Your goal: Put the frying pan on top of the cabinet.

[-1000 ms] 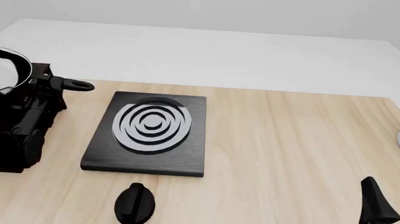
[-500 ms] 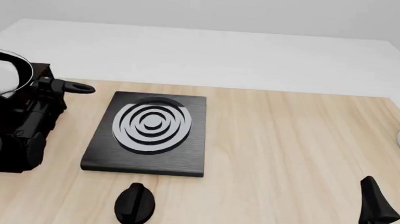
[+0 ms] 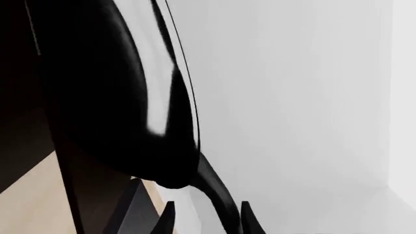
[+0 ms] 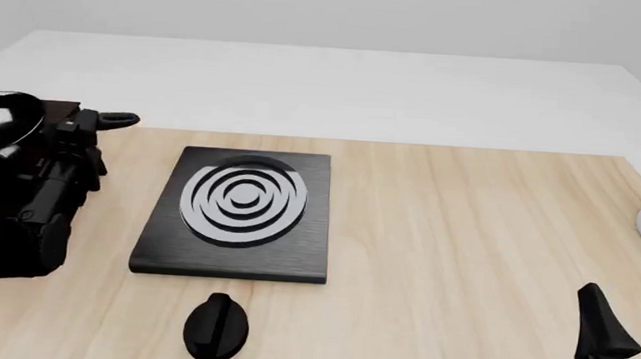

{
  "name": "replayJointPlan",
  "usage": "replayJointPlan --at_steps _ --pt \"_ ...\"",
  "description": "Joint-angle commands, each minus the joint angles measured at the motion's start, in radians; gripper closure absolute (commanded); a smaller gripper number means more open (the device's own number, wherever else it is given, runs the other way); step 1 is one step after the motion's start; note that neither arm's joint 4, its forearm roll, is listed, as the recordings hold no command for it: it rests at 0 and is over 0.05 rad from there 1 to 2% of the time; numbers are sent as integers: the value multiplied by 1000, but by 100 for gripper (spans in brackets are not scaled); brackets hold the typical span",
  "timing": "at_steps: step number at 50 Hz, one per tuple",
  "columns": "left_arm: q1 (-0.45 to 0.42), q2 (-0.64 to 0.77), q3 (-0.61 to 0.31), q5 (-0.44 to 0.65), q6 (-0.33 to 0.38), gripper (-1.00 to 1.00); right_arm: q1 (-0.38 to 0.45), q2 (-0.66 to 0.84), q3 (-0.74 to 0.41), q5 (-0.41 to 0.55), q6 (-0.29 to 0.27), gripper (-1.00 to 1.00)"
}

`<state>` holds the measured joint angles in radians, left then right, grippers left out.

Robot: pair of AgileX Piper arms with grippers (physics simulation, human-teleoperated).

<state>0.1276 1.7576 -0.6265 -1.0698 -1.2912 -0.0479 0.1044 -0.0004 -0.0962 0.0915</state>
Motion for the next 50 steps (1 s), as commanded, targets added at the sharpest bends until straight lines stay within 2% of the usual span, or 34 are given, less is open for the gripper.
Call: replayJointPlan --at_steps 1,15,28,50 --pt "3 -22 16 -14 14 -100 1 5 0 -3 1 -100" --pt "-8 -28 26 -21 18 -100 -1 14 0 -10 5 -100" --pt "2 -123 97 -19 35 -100 2 -8 0 8 4 -100" --pt "-21 -472 298 74 86 -100 1 -34 0 25 11 -100"
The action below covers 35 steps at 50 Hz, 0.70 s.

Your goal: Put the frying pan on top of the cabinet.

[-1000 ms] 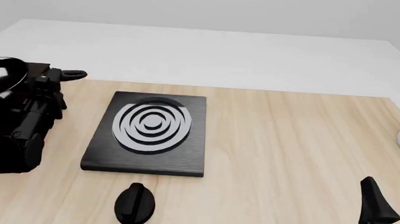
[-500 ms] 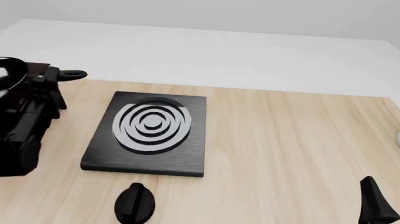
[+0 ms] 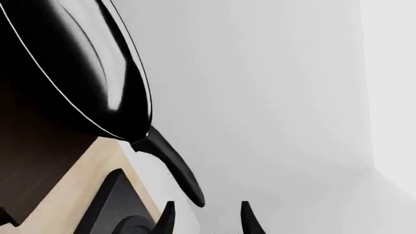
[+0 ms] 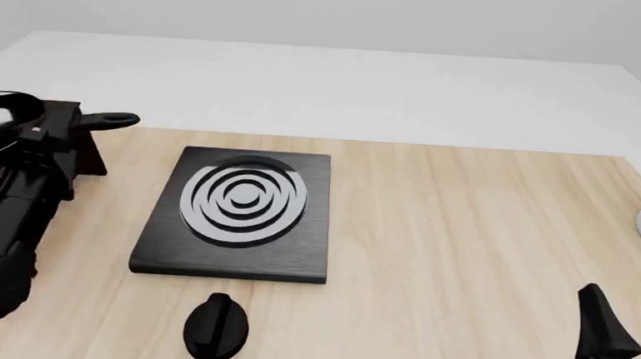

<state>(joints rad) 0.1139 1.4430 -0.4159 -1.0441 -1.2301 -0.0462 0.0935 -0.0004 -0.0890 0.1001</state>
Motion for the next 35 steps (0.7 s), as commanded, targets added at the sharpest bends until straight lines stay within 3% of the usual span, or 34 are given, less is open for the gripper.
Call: replayJointPlan --at_steps 1,13,22,35 --pt "-9 -168 99 45 22 -100 0 -27 0 21 2 -100" --pt "-14 -347 195 121 34 -100 0 -41 0 30 3 -100" --pt "-49 -559 275 246 50 -100 -5 -76 -2 59 6 -100" --pt "-74 -928 356 523 96 -100 -2 -93 -7 75 8 -100"
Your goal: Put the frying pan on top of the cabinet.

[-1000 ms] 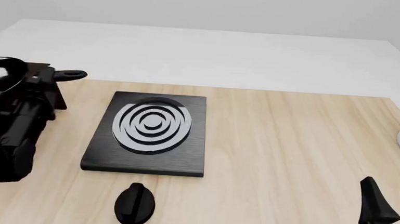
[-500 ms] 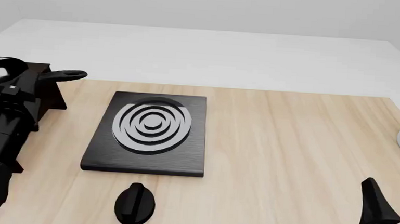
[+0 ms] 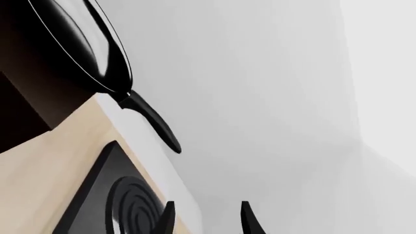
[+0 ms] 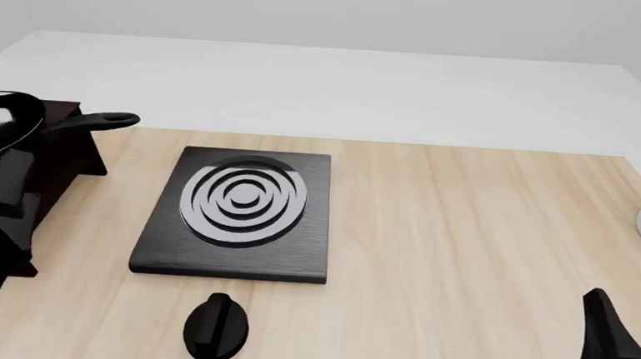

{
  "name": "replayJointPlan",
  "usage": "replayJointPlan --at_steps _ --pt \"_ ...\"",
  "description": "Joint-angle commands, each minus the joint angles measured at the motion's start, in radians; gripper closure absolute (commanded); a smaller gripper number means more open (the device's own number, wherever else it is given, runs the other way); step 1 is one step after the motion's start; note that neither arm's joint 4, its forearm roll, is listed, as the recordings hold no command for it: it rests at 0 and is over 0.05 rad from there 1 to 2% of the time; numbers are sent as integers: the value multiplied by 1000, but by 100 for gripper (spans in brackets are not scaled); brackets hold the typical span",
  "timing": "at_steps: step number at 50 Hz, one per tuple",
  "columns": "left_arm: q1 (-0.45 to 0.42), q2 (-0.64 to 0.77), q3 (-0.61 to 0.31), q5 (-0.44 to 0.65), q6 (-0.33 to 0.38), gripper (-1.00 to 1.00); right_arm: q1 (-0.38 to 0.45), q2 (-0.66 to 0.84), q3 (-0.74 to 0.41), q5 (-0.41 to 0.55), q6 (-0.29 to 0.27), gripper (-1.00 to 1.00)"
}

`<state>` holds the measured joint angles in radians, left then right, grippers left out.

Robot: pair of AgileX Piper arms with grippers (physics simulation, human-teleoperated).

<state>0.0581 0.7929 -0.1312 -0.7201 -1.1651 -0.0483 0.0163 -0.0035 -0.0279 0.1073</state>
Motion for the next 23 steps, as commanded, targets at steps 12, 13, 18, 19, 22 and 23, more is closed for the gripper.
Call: replayJointPlan --at_steps 12,13,18,19,22,23 --pt "-35 -600 72 515 128 -100 2 -16 -10 13 2 -100" --pt "-39 -639 57 563 163 -100 2 -16 -9 12 2 -100" --pt "-70 -779 23 721 254 -100 0 -16 -15 13 2 -100" --pt "-72 -783 19 732 273 -100 1 -16 -19 17 1 -100" --pt "-81 -792 21 736 300 -100 0 -16 -8 4 0 -100" --pt "-83 -792 15 739 319 -100 0 -16 -10 5 -1 -100"
